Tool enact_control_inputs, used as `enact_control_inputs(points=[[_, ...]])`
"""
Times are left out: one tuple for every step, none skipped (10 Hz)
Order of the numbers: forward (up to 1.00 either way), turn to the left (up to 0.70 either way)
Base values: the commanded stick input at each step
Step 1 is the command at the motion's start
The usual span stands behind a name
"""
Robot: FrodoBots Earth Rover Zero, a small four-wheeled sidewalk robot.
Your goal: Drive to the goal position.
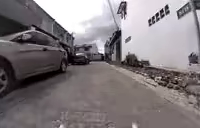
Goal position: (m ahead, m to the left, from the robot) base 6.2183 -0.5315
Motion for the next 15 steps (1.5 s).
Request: enact_control_inputs(points=[[1.00, 0.02], [1.00, 0.02], [1.00, 0.02], [1.00, 0.02], [1.00, 0.02], [1.00, 0.02], [1.00, 0.02], [1.00, 0.02], [1.00, 0.02], [1.00, 0.02], [1.00, 0.02], [1.00, 0.02], [1.00, 0.02], [1.00, 0.02], [1.00, 0.02]])
